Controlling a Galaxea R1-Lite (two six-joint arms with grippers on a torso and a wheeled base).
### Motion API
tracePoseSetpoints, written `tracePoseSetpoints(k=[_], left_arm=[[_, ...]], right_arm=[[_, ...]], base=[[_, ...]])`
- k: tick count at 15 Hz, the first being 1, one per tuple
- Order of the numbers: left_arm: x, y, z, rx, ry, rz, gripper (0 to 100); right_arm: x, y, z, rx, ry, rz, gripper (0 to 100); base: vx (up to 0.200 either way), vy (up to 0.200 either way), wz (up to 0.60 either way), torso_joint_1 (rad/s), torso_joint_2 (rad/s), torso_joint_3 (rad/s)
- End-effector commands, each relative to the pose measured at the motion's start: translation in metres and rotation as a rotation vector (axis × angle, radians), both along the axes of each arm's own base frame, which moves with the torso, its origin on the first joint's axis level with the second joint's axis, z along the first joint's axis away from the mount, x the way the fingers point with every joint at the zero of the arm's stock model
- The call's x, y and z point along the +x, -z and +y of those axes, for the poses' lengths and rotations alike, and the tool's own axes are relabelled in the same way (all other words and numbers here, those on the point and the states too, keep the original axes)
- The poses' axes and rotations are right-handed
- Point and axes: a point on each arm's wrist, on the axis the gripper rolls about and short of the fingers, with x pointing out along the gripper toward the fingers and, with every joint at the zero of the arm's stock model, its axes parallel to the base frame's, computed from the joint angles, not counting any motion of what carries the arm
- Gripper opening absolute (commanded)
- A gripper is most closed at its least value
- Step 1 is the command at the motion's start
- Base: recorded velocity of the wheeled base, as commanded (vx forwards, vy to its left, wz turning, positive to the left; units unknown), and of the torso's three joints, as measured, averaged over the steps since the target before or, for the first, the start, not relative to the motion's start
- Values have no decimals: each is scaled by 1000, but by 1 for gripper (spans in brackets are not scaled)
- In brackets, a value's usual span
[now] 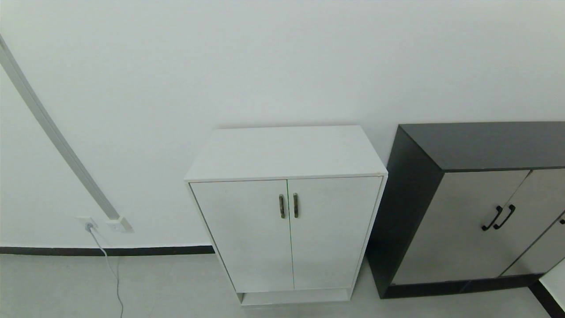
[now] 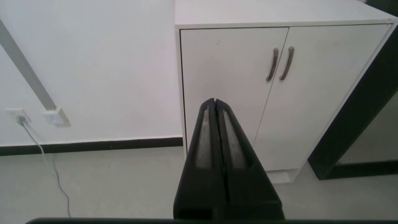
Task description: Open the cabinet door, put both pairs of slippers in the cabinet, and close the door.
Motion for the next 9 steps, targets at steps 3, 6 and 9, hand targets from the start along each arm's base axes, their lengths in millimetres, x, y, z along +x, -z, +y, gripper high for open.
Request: tracePoseSetpoints(k=[3,6,9], left_arm=[[0,0,0,1,-1,0,0],[0,0,0,-1,-1,0,0],[0,0,0,1,-1,0,0]], right_arm=[[-3,3,0,-5,-16,-21,0],[-3,3,-1,-6,41,-26,0],[-7,3,-2,-2,144,-70,0]], base=[[0,0,0,0,0,0],[0,0,0,0,0,0],[0,0,0,0,0,0]])
